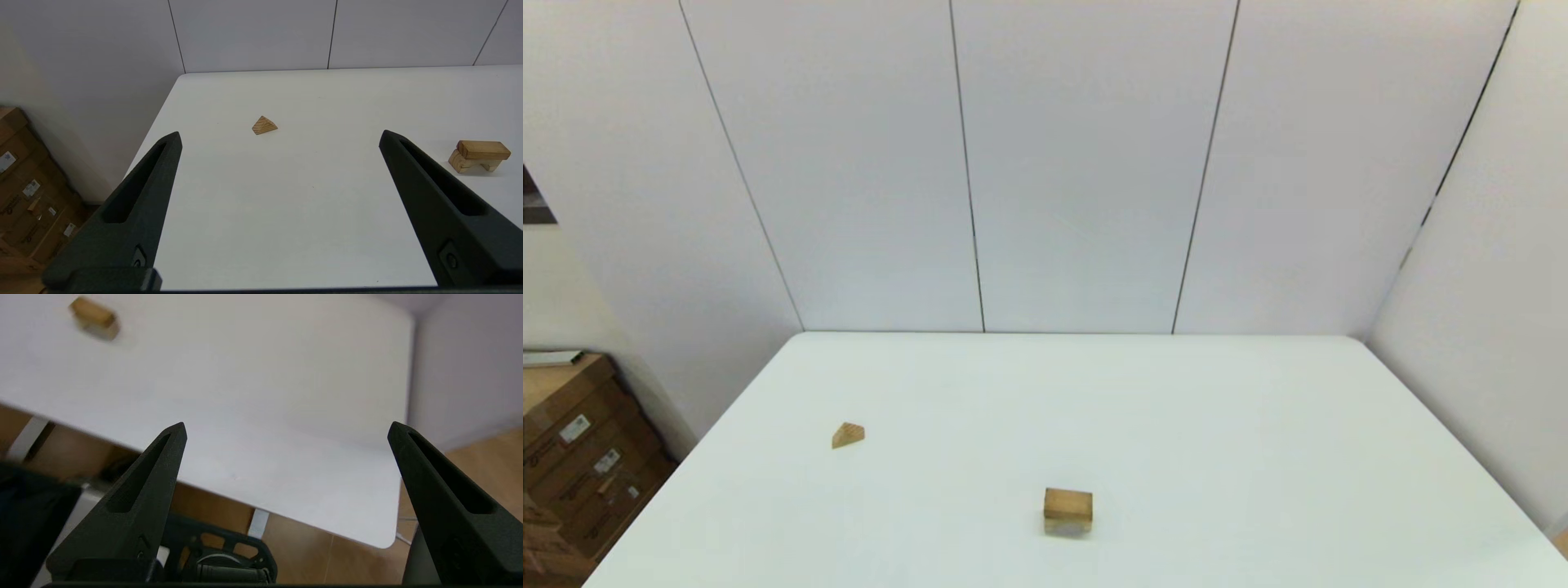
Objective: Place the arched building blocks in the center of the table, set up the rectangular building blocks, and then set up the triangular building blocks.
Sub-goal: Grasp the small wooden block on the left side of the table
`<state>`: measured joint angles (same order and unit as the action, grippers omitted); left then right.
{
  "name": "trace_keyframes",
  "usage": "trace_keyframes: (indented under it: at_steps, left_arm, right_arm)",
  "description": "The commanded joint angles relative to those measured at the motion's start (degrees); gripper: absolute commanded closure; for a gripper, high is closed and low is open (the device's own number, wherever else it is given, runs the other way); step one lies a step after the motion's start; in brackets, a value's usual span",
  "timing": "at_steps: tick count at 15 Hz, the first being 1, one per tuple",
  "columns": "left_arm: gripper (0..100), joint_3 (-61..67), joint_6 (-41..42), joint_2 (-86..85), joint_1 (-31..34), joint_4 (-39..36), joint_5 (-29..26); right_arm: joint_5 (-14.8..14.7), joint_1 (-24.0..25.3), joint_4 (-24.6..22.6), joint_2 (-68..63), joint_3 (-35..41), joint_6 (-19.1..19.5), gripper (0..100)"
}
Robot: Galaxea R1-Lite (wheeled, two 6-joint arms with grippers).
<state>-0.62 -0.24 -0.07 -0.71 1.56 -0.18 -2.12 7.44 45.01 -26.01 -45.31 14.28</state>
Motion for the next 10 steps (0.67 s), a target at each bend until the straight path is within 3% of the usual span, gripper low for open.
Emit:
trace_keyframes:
  at_steps: [1,3,4,8,10]
  left_arm:
    - [0,0.0,0.0,0.1,0.0,0.0,0.0]
    - [0,0.0,0.0,0.1,0.0,0.0,0.0]
    - [0,0.0,0.0,0.1,0.0,0.0,0.0]
    - [0,0.0,0.0,0.1,0.0,0.0,0.0]
    - [0,0.0,0.0,0.1,0.0,0.0,0.0]
  right_arm:
    - [-4.6,-6.4,-1.9,14.8,9.1,0.3,0]
    - [-4.2,-6.9,-4.7,18.4,12.6,-0.8,0]
    - [-3.9,-7.0,-9.0,20.5,16.2,-2.7,0]
    - [-3.9,-7.1,-35.8,26.1,38.1,-5.7,0]
    - [-3.2,-7.1,-37.9,26.1,40.5,-7.9,0]
